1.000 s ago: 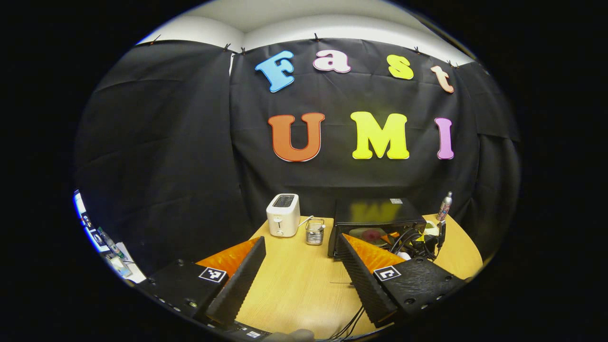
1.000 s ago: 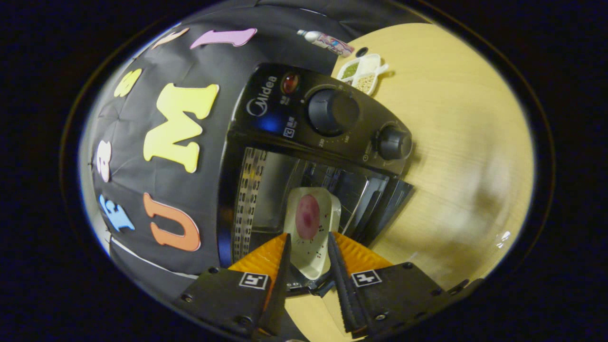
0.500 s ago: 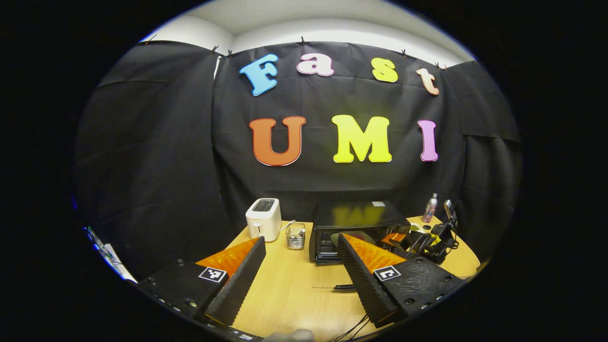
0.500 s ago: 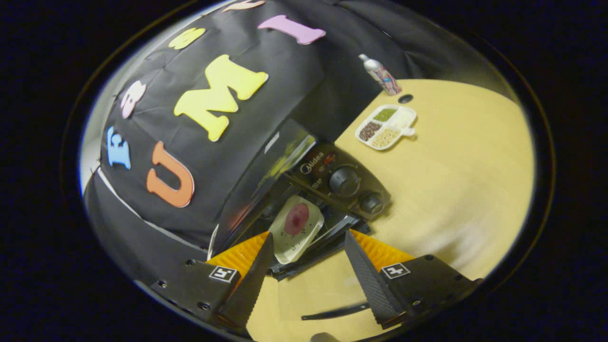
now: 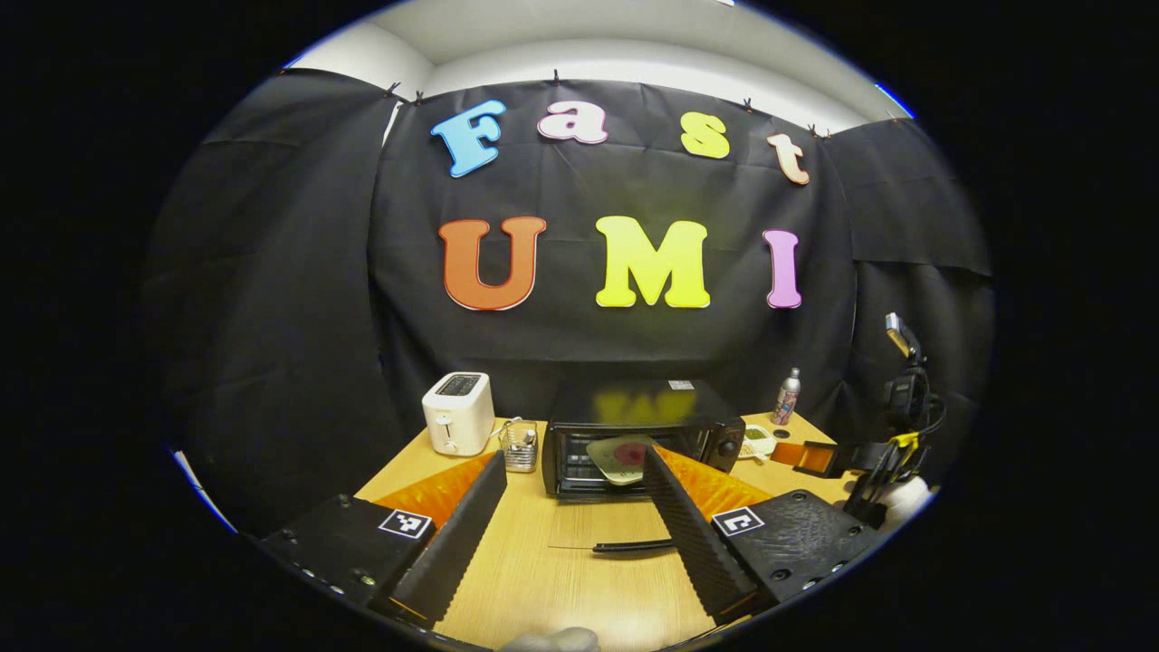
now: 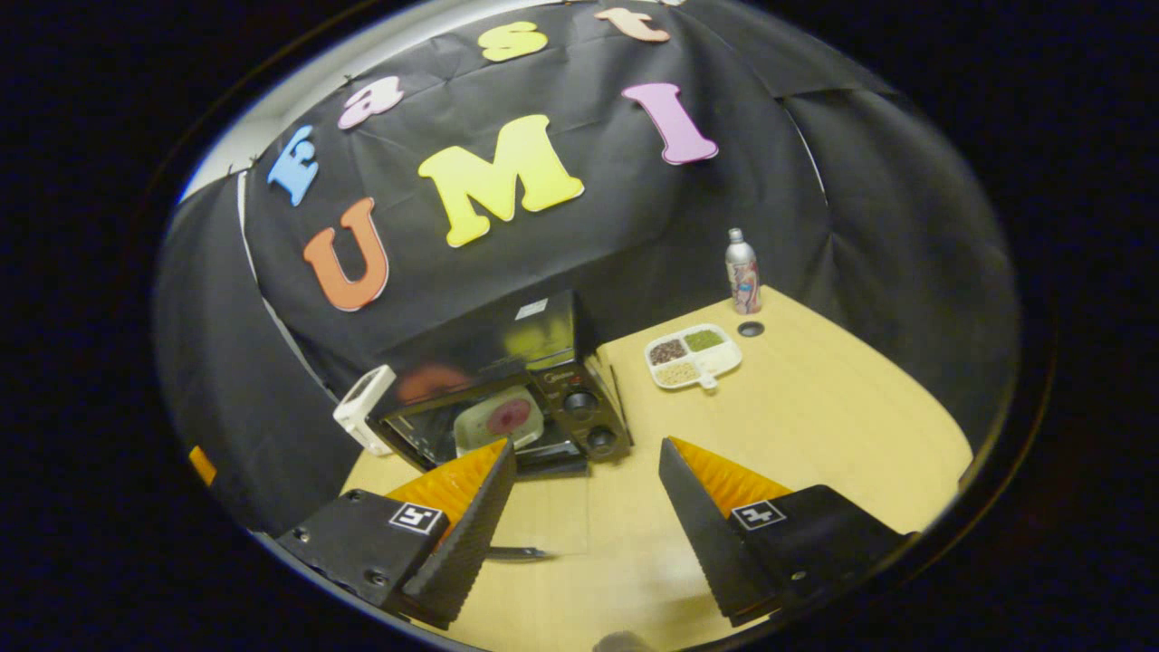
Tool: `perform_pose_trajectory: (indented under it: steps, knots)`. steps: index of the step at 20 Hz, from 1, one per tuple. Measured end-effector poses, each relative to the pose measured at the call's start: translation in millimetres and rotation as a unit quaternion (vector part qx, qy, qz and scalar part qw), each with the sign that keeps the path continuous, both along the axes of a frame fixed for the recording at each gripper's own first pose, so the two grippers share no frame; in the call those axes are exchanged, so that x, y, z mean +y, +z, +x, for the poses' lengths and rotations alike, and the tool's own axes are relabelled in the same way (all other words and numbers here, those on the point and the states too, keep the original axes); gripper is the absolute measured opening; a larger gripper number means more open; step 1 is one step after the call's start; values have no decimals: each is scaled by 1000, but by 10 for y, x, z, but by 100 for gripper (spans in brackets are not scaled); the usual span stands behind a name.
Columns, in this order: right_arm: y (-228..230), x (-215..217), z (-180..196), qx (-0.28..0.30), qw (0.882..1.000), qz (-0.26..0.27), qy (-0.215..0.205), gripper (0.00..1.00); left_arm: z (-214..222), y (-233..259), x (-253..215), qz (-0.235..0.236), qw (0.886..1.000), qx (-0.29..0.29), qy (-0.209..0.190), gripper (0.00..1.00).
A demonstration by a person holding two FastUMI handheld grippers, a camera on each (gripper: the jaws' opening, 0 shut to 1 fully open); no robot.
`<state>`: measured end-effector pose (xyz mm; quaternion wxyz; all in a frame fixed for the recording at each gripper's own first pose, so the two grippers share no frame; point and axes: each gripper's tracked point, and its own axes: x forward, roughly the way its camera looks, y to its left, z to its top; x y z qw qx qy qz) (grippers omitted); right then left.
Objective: Open the electric oven with the left hand, put the food in, and close the electric oven.
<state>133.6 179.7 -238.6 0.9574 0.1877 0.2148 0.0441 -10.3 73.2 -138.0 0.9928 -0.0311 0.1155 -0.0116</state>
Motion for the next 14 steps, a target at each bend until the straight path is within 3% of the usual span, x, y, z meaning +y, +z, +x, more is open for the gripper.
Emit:
perform_pose_trajectory:
  steps: [4, 5, 14]
  knots:
    - [131, -468, -292, -17, 998, -52, -26, 95, 14, -384, -155, 5, 1000, 21, -21, 96]
    - [162, -579, -351, -18, 997, -63, -31, 100, 14, -528, -184, 6, 999, 31, -25, 96]
    - [448, -1389, -872, -24, 988, -135, -75, 96, 29, -1656, -645, 3, 992, 109, -61, 96]
